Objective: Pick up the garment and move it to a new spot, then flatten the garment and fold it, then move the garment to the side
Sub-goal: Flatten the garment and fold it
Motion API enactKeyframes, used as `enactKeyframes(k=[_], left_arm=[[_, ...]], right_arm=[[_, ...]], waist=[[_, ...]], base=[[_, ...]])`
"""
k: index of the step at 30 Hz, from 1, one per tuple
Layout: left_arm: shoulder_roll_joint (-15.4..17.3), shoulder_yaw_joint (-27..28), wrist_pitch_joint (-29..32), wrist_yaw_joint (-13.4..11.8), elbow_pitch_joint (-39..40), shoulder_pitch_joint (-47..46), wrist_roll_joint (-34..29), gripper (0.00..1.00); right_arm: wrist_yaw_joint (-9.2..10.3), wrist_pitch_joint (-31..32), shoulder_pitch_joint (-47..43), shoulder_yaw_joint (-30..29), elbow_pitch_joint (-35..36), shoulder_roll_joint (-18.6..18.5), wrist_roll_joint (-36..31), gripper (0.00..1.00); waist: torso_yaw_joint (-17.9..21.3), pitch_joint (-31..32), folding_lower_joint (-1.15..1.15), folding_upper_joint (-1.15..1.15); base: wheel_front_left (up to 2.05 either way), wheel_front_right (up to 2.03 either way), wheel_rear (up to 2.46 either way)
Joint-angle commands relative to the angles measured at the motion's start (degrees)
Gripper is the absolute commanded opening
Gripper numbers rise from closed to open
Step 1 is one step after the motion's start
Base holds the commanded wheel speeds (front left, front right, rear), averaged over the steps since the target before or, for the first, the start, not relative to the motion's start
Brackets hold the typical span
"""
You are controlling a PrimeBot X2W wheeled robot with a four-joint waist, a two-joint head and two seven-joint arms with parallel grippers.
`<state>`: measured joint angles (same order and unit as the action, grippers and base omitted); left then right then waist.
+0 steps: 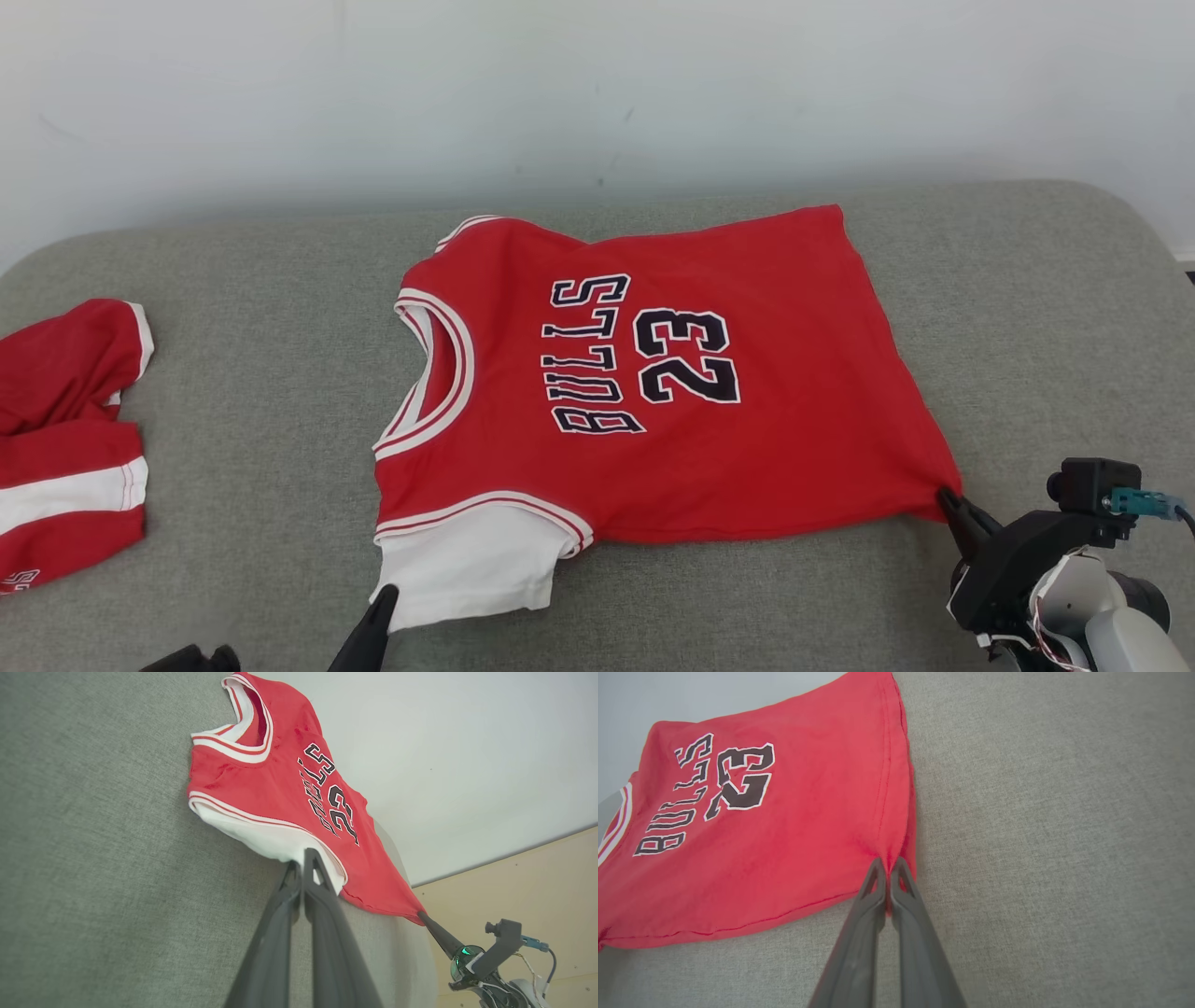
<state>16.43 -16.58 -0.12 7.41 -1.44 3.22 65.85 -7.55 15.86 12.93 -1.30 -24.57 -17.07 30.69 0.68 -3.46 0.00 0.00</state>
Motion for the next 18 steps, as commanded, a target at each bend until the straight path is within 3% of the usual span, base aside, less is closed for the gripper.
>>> enactKeyframes(k=[1, 8, 18], left_arm=[[0.5, 0.5, 0.5, 0.1, 0.5, 1.1, 1.3, 0.00], [2.4, 1.7, 5.7, -0.4, 3.1, 5.4, 8.6, 0.00], [4.1, 0.1, 15.4, -4.0, 8.2, 11.4, 18.1, 0.00]], right_arm=[[0.14, 0.6, -1.0, -0.3, 0.8, 0.6, -0.4, 0.00], [0.14, 6.4, -5.0, -3.2, 6.1, 2.1, -1.6, 0.00], [0.14, 13.3, -10.9, -8.5, 12.3, 2.0, -3.9, 0.00]], waist=[[-0.1, -0.1, 0.00, 0.00], [-0.4, -0.1, 0.00, 0.00], [-1.2, -0.7, 0.00, 0.00]], base=[[0.00, 0.00, 0.00], [0.00, 0.00, 0.00], [0.00, 0.00, 0.00]])
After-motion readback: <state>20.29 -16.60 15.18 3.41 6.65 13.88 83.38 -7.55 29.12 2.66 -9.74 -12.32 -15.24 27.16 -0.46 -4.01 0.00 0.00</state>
